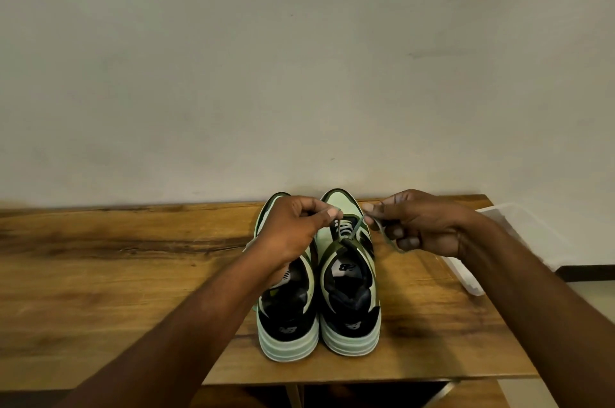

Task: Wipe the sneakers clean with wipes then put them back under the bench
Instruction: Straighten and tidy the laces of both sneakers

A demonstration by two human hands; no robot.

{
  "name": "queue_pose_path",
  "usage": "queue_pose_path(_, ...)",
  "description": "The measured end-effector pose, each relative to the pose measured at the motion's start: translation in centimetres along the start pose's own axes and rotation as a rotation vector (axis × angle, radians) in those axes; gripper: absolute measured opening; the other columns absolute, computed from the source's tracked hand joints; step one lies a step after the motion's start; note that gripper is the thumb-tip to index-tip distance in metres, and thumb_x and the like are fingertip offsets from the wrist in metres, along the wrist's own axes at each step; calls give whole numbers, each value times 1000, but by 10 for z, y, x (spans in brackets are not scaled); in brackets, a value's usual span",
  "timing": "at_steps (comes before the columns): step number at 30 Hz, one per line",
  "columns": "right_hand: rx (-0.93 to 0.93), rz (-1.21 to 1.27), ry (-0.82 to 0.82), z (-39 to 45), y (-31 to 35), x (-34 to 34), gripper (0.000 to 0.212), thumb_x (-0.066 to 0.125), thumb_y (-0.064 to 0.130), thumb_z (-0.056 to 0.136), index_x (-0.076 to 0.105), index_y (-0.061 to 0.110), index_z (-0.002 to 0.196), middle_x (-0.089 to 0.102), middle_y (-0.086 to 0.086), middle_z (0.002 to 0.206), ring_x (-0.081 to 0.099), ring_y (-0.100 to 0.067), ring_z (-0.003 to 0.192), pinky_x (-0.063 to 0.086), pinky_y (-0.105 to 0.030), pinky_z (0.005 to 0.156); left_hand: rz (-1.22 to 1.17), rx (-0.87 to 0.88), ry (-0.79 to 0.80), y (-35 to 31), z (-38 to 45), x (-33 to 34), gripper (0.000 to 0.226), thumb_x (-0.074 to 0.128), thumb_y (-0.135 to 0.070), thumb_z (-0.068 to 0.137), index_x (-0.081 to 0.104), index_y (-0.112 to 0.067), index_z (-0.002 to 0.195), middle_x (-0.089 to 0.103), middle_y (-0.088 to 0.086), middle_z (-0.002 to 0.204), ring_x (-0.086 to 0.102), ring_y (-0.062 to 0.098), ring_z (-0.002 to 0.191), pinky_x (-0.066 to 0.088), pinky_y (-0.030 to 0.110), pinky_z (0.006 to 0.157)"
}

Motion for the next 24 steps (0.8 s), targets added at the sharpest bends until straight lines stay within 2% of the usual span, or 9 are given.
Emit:
queue_pose_path(2, -22, 93, -11, 5, -1, 2, 29, 78, 29, 82, 78, 4, 97, 66, -2, 79, 30, -8, 56, 15, -23, 47, -42, -15, -16, 1, 1, 2, 18, 72, -10, 97, 81, -21, 86, 82, -2, 96, 74, 9, 106, 52, 37, 110)
queue_pose_path(5, -17, 218, -75, 11, -5, 3, 35, 75, 17, 87, 73, -5, 114, 68, -9, 94, 34, -7, 55, 22, -17, 41, -62, -32, -35, 2, 1, 4, 21, 70, -8, 97, 82, -22, 87, 81, -1, 99, 72, 12, 113, 49, 39, 113)
queue_pose_path(8, -6, 282, -131, 15, -8, 8, 24, 71, 10, 91, 75, -1, 113, 70, -8, 99, 40, -6, 56, 24, -18, 43, -89, -34, -53, 0, 0, 8, 16, 71, -7, 96, 82, -18, 90, 82, 0, 97, 74, 11, 106, 51, 37, 111)
queue_pose_path(11, 11, 341, -176, 20, -11, 15, 20, 69, 13, 94, 76, 6, 111, 73, -3, 95, 44, -5, 57, 27, -18, 44, -129, -27, -86, -1, -2, 10, 5, 75, -11, 94, 80, -13, 92, 82, -2, 91, 76, 6, 97, 52, 33, 108)
queue_pose_path(14, 21, 402, -242, 20, -11, 21, 12, 67, 15, 95, 76, 9, 101, 74, 1, 80, 44, -4, 54, 27, -18, 43, -153, -15, -96, -1, -3, 12, 9, 78, -17, 92, 81, -9, 92, 82, -1, 90, 75, 6, 98, 51, 33, 107)
queue_pose_path(18, 12, 414, -303, 19, -10, 26, 9, 70, 16, 93, 76, 10, 94, 77, -3, 81, 43, -4, 51, 26, -18, 41, -143, 21, -189, 1, -2, 12, 8, 81, -19, 89, 82, -11, 87, 78, -9, 75, 68, -7, 72, 53, 26, 90)
queue_pose_path(22, -4, 395, -350, 20, -11, 24, 12, 76, 15, 87, 75, 7, 96, 76, -4, 81, 43, -5, 51, 27, -19, 44, -94, 47, -153, 2, 1, 13, 4, 80, -14, 90, 83, -15, 93, 81, -3, 87, 76, 6, 92, 55, 27, 96)
queue_pose_path(24, -9, 373, -360, 20, -11, 22, 17, 79, 11, 85, 76, 5, 100, 74, -5, 80, 44, -6, 52, 28, -20, 45, -9, 67, -133, 3, 1, 14, 12, 80, -12, 90, 83, -19, 99, 81, -5, 93, 76, 6, 97, 57, 26, 97)
Point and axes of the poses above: each hand's wrist, its own z-axis towards the middle knuckle, its own x-axis out of the palm, y = z × x, the point moved 3 cm from there along z, towards the middle knuckle
